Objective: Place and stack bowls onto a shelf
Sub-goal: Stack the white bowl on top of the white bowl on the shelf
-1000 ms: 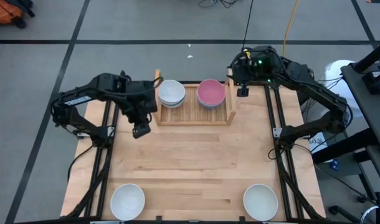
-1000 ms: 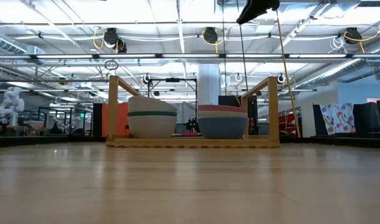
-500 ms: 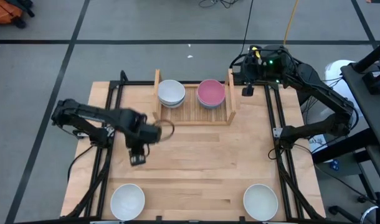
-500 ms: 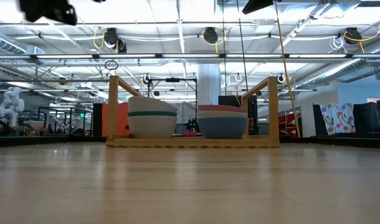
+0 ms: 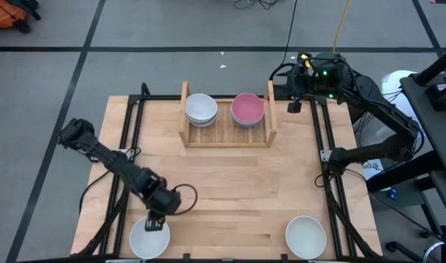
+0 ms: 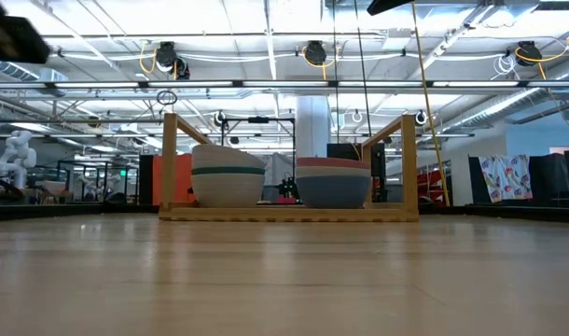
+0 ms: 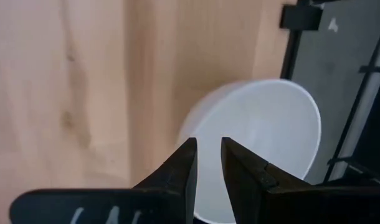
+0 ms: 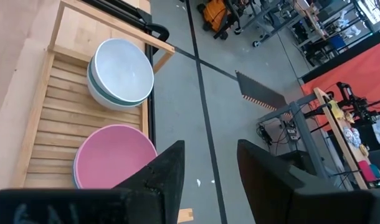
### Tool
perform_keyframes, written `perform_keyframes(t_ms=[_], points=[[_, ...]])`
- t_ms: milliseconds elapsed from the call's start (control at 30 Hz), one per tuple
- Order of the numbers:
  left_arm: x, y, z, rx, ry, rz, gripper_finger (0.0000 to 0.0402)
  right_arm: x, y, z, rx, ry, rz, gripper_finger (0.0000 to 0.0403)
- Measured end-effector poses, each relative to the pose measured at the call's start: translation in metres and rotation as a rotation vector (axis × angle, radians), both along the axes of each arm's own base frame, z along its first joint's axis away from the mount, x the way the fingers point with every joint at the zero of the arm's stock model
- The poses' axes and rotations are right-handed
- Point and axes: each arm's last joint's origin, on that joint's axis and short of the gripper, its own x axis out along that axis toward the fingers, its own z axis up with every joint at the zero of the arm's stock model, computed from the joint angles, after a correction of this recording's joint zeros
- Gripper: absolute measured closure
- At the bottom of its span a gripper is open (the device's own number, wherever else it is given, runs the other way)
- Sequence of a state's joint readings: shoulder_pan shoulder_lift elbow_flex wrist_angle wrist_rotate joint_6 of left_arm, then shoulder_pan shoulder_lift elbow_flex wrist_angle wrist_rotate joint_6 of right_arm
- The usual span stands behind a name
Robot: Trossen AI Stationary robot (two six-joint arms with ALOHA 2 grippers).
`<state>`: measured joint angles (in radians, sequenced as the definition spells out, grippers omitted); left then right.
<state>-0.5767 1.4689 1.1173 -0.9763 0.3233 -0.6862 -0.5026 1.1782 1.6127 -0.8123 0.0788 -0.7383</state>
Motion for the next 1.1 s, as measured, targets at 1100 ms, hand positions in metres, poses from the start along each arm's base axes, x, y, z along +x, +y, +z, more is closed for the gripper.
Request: perform_keyframes(t_ms=[1100], points=[[-0.034,-0.016,-0.064,0.06,0.045,0.081,0.0328,0.0,0.0,0.0,-0.005,0.004,0.001,0.0261]])
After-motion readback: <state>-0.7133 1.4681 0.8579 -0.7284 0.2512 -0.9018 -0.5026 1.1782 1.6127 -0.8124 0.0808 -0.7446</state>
